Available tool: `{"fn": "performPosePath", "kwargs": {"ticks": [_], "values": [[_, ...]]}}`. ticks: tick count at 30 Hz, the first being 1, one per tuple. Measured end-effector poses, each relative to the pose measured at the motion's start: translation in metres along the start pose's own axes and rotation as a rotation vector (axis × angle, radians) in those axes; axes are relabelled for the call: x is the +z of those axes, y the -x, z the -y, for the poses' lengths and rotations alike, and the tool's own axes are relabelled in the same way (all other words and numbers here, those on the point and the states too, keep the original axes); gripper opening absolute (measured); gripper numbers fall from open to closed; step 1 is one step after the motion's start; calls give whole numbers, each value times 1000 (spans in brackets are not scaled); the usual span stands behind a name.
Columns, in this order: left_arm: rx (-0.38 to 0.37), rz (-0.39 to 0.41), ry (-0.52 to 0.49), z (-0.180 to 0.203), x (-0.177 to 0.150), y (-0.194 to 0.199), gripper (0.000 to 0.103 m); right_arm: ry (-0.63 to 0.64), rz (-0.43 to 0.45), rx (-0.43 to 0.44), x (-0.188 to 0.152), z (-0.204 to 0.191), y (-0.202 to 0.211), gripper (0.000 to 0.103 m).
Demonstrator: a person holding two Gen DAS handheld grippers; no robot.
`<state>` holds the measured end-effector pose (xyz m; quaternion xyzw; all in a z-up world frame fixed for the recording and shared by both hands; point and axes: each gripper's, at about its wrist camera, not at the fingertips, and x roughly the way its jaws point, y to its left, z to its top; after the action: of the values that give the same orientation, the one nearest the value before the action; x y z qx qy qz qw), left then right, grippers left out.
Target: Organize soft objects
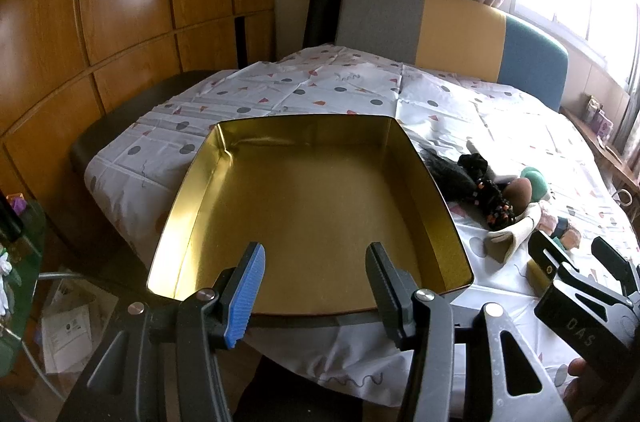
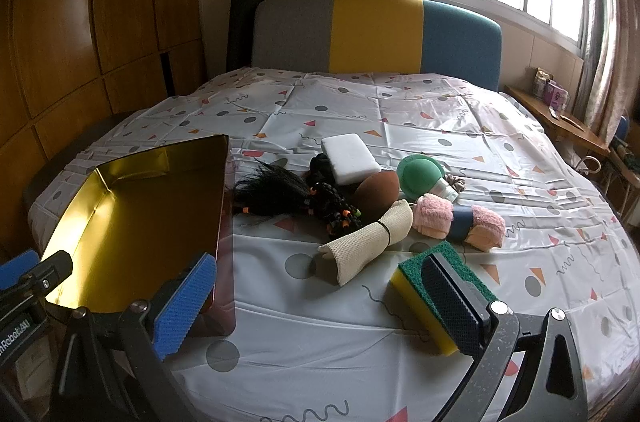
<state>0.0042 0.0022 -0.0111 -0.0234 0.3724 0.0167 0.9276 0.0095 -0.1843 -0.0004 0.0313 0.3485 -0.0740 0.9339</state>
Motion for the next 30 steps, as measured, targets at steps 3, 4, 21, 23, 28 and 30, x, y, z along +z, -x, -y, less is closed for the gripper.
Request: {"fn": "performPosePath", "kwargs": {"ticks": [3,4,21,23,28,30], "values": [[1,-3,0,0,0,0,53,0,1,-1,0,0,0,103],[1,-3,0,0,0,0,53,-1,1,0,0,0,0,103],[0,-8,0,-1,0,-1,53,-5,3,1,-1,1,0,103],[2,-8,0,-1,0,-1,53,-5,4,0,-1,1,0,103],[2,-11,-3,-1,0,-1,53,-10,1,2,-2,2,0,103],[2,-15,-7,-1,-1,-2,53,-11,0,1,-3,3,-1,103]]}}
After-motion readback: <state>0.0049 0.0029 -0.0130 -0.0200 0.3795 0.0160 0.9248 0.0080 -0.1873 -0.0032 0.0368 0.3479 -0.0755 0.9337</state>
